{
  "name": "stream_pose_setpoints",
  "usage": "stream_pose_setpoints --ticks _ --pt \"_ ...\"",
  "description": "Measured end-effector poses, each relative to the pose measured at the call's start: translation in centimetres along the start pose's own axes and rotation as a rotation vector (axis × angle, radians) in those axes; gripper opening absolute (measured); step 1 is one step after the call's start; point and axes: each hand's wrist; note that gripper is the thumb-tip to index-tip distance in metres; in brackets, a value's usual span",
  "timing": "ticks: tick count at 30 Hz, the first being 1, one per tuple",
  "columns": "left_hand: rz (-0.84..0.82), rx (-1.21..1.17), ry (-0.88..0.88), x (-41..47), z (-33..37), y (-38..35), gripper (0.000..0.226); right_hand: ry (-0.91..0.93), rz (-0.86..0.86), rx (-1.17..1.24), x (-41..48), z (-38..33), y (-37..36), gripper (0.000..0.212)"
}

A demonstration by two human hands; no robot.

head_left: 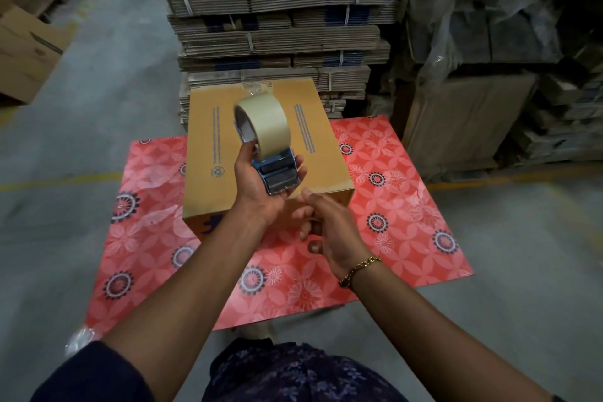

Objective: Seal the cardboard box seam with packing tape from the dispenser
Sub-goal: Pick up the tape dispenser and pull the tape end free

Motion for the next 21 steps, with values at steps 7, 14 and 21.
stream_pose_setpoints --ticks 7,14,21 --pt "-0.046 0.057 -0.006 -0.6 -1.5 -0.7 0.053 0.041 0.108 -0.107 1.2 -0.6 -0.9 0.031" --pt "-0.059 0.106 -0.024 -0.6 -1.7 -1.0 0.049 -0.010 0.122 -0.060 1.2 -0.4 -0.7 0.029" --pt "-0.064 0.132 -0.034 -0.1 -1.9 -1.1 0.048 -0.003 0.106 0.045 1.3 0.0 -0.7 0.023"
Point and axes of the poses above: each hand's wrist, its own x-axis towards the middle knuckle, its own y-axis out of the back of the hand, z = x × y, and after that the axes turned 3 degrees about -z, right-handed
